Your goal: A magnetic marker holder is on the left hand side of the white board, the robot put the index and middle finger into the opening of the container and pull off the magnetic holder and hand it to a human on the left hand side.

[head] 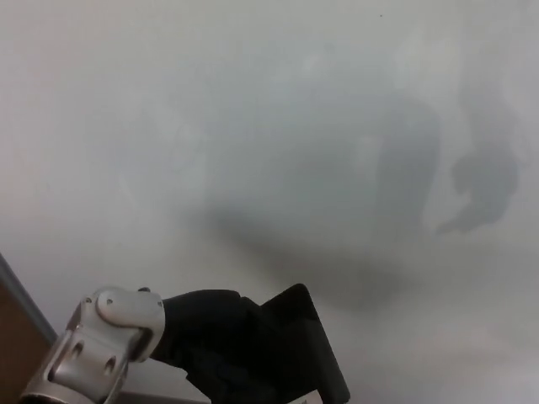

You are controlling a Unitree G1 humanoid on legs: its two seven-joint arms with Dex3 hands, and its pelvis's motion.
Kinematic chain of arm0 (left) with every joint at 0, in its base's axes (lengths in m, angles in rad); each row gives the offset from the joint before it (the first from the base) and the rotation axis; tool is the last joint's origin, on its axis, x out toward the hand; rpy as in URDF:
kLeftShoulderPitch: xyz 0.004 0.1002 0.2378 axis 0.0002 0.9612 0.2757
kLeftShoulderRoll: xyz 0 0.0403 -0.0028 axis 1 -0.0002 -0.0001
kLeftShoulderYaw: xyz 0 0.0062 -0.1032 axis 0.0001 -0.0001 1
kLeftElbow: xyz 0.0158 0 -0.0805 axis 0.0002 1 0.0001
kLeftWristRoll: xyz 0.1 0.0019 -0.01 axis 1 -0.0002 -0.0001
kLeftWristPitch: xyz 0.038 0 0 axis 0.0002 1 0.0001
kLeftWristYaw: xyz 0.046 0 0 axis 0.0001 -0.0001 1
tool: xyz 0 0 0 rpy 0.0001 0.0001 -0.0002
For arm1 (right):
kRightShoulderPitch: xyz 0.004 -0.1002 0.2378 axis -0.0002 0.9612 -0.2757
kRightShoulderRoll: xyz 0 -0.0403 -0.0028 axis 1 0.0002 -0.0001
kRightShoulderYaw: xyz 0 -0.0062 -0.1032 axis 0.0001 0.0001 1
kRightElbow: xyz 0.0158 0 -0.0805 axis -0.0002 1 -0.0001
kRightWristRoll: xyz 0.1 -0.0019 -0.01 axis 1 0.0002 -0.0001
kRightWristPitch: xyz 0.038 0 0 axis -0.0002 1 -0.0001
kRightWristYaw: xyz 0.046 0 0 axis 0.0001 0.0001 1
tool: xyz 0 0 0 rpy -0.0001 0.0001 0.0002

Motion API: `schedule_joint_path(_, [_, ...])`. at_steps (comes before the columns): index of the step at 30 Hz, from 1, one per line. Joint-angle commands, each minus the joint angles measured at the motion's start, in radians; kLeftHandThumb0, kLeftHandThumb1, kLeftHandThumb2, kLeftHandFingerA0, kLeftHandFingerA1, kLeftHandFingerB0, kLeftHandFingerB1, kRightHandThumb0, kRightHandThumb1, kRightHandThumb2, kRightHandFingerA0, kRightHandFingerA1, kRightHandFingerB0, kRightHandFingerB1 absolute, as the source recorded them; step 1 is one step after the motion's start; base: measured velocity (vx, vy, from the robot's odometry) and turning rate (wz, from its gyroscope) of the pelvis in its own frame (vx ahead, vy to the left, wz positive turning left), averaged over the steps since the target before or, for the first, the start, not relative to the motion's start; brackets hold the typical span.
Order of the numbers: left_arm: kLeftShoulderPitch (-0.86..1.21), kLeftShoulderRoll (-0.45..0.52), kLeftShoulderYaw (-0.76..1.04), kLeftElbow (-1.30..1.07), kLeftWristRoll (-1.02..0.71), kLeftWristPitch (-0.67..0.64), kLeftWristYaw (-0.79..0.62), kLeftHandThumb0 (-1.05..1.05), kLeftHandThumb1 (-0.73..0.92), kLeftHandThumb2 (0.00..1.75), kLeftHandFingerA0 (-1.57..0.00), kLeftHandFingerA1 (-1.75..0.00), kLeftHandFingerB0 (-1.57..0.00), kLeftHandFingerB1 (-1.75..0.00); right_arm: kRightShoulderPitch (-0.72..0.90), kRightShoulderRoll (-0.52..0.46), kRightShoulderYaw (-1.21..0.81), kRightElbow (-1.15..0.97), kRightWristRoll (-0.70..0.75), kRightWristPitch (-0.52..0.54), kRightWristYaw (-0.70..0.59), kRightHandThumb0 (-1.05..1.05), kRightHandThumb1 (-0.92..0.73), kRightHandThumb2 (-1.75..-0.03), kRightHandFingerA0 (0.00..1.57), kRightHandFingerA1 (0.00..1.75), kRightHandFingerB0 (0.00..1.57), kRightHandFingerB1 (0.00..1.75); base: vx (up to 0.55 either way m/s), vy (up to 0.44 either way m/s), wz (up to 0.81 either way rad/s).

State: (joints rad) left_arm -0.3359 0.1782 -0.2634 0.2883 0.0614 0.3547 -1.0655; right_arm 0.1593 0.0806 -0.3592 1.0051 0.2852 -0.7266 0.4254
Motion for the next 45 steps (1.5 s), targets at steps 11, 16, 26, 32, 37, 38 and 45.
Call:
schedule_joint_path(11, [0.323,-0.084,0.777,-0.168,-1.047,0.459,-0.200,-0.36,0.67,0.60,-0.94,-0.90,-0.75,-0.57,-0.034,-0.028,-0.124,0.072,0.197,0.321,0.179,-0.57,-0.76,-0.64,0.59,0.53,0.46,0.41,0.00,0.000,0.00])
schedule_joint_path(16, [0.360,-0.052,0.872,-0.217,-1.152,0.512,-0.151,-0.43,0.75,0.62,-0.97,-0.91,-0.77,-0.68,-0.034,-0.027,-0.149,0.076,0.219,0.360,0.181,-0.58,-0.75,-0.63,0.60,0.52,0.47,0.40,0.00,0.000,0.00])
schedule_joint_path(26, [0.445,-0.022,0.993,-0.363,-1.325,0.518,-0.049,-0.50,0.78,0.63,-0.99,-0.98,-0.73,-0.88,-0.023,-0.028,-0.205,0.080,0.265,0.447,0.232,-0.58,-0.78,-0.64,0.61,0.52,0.45,0.39,0.00,0.000,0.00])
schedule_joint_path(32, [0.462,-0.011,1.002,-0.403,-1.355,0.545,-0.037,-0.52,0.81,0.63,-0.96,-1.09,-0.71,-1.06,-0.017,-0.039,-0.230,0.092,0.274,0.485,0.269,-0.58,-0.78,-0.64,0.59,0.52,0.43,0.39,0.00,0.000,0.00])
schedule_joint_path(37, [0.471,-0.017,0.995,-0.443,-1.383,0.553,-0.012,-0.54,0.79,0.62,-0.97,-1.06,-0.73,-1.03,0.002,-0.030,-0.232,0.059,0.283,0.510,0.301,-0.61,-0.63,-0.97,0.49,0.61,0.38,0.52,0.00,0.000,0.00])
schedule_joint_path(38, [0.471,-0.016,0.991,-0.452,-1.393,0.557,-0.013,-0.55,0.80,0.63,-0.95,-1.07,-0.72,-1.04,0.017,-0.021,-0.224,0.023,0.292,0.526,0.332,-0.64,-0.61,-0.96,0.50,0.59,0.38,0.51,0.00,0.000,0.00])
schedule_joint_path(45, [0.467,-0.036,0.972,-0.487,-1.425,0.555,0.009,-0.55,0.77,0.63,-1.04,-1.11,-0.80,-1.04,0.118,0.050,-0.142,-0.276,0.342,0.602,0.375,-0.60,-0.77,-0.63,0.59,0.42,0.48,0.36,0.00,0.000,0.00])
